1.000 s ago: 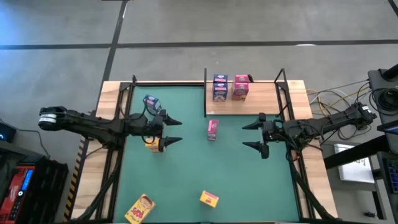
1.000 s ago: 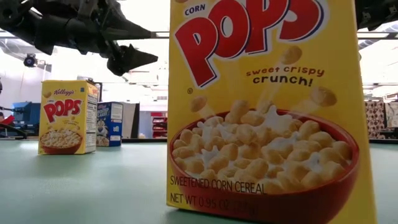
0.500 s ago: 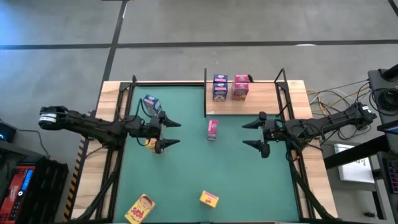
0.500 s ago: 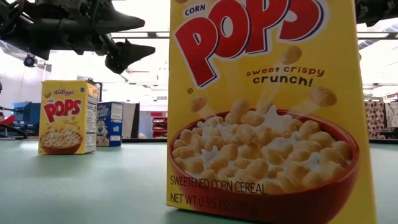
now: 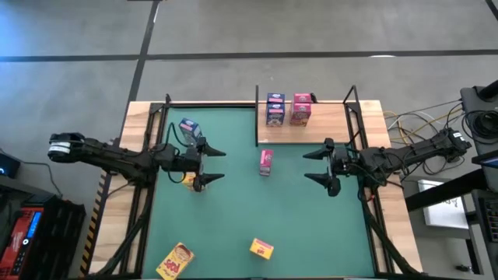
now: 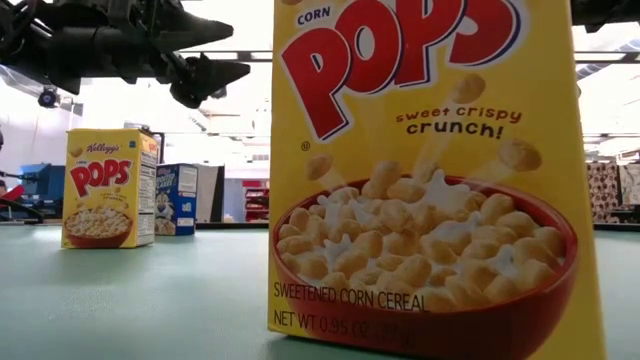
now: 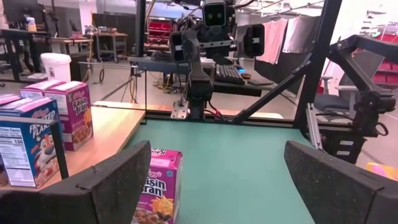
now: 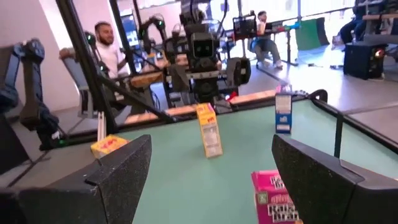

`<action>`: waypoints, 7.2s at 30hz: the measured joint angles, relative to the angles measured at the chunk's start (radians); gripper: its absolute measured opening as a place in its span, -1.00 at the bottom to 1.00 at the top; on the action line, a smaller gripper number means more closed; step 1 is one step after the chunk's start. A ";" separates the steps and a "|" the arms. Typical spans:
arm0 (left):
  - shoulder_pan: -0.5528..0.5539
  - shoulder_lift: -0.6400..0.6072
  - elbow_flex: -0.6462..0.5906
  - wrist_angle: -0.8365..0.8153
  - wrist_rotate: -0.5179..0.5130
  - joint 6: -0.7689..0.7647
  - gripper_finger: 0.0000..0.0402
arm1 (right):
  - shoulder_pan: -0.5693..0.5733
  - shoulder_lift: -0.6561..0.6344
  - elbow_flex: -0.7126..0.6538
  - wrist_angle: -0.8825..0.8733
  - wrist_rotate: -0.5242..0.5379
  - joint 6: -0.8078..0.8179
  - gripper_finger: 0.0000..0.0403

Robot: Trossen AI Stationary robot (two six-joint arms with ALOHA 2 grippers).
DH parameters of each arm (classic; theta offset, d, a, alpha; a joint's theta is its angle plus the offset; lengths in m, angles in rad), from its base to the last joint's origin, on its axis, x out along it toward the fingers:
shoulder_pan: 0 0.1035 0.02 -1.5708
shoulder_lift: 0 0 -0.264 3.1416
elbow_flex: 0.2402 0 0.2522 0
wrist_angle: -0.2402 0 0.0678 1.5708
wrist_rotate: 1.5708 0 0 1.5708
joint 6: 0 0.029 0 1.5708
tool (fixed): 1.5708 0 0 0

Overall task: Stack cereal on shelf
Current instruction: Put the pink cereal box on the shelf

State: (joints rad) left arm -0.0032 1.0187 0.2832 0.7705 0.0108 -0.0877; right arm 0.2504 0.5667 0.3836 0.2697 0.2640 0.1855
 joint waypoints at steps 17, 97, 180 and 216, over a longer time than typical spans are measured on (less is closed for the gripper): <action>0.000 -0.008 0.000 0.016 -0.001 -0.075 0.76 | -0.112 0.148 0.223 -0.452 0.157 0.378 0.59; 0.001 -0.494 -0.261 -0.178 0.174 -0.247 0.76 | -0.284 0.869 1.012 -1.097 0.129 0.397 0.84; 0.001 -0.299 -0.235 -0.187 0.288 -0.249 0.76 | -0.372 1.255 1.344 -1.376 -0.143 0.126 0.84; 0.001 -0.290 -0.211 -0.180 0.286 -0.247 0.76 | -0.400 1.253 1.358 -1.417 -0.326 -0.105 0.96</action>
State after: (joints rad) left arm -0.0022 0.7284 0.0719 0.5903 0.2970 -0.3351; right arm -0.1498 1.8198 1.7416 -1.1469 -0.0616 0.0806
